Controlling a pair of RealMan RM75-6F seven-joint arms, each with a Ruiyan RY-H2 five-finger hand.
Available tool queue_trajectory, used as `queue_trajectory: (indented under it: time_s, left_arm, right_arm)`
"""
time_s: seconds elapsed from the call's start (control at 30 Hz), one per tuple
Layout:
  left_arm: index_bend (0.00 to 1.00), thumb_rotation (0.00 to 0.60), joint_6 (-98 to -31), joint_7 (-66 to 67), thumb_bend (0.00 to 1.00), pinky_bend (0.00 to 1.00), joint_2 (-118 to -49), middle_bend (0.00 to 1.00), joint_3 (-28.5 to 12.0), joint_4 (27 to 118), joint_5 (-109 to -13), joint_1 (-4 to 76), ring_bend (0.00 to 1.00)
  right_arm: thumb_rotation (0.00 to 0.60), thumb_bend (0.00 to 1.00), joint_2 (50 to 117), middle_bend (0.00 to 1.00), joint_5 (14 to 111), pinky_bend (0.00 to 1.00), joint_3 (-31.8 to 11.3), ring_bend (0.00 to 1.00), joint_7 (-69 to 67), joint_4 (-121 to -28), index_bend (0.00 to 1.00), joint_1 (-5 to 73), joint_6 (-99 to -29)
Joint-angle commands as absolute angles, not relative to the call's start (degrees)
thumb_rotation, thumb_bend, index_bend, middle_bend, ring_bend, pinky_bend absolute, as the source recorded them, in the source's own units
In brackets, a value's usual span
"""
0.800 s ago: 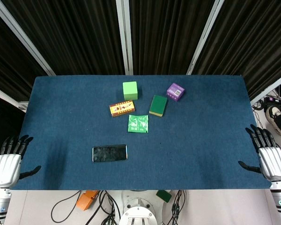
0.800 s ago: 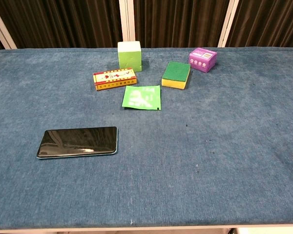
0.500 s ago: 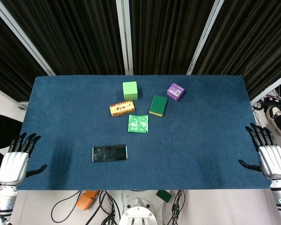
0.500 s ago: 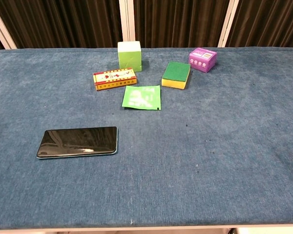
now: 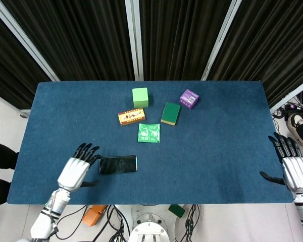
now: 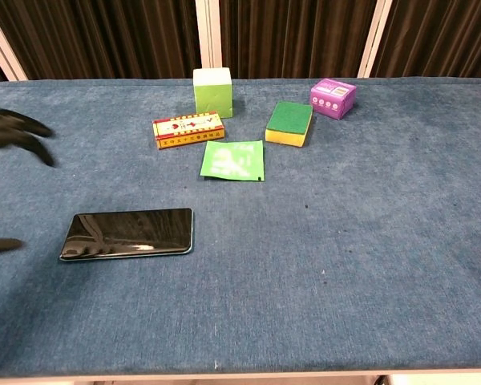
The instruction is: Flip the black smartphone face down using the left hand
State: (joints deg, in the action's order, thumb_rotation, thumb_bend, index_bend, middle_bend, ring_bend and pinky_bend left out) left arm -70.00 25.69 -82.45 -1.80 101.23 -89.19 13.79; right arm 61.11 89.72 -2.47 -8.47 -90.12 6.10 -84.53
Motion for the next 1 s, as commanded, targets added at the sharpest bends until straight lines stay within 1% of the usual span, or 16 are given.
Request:
queue_trajectory:
  time_s: [0.03, 0.17, 0.53, 1.0]
  left_arm:
    - [0.29, 0.600, -66.6, 29.8, 0.12, 0.05, -87.1, 0.10, -3.4, 99.8, -84.9, 16.4, 0.06]
    - [0.29, 0.600, -65.7, 33.2, 0.14, 0.05, -91.4, 0.10, -4.5, 97.8, -80.6, 17.6, 0.06]
    - [0.29, 0.600, -65.5, 38.4, 0.17, 0.05, -97.5, 0.10, -4.7, 94.2, -74.0, 19.5, 0.06]
    - [0.29, 0.600, -67.2, 42.3, 0.17, 0.05, -101.0, 0.10, -4.6, 90.7, -69.5, 20.9, 0.04]
  right_arm:
    - [0.600, 0.15, 61.1, 0.00, 89.6, 0.00, -2.5, 0.00, -8.4, -90.0, 0.00, 6.1, -84.4]
    - [0.600, 0.15, 61.2, 0.00, 89.3, 0.00, -2.5, 0.00, -8.4, -89.9, 0.00, 6.3, -84.0]
    - [0.600, 0.15, 61.8, 0.00, 88.9, 0.00, -2.6, 0.00, -8.7, -89.2, 0.00, 7.0, -82.5]
    - [0.600, 0.15, 62.0, 0.00, 88.5, 0.00, -2.6, 0.00, -9.2, -88.6, 0.00, 7.2, -82.1]
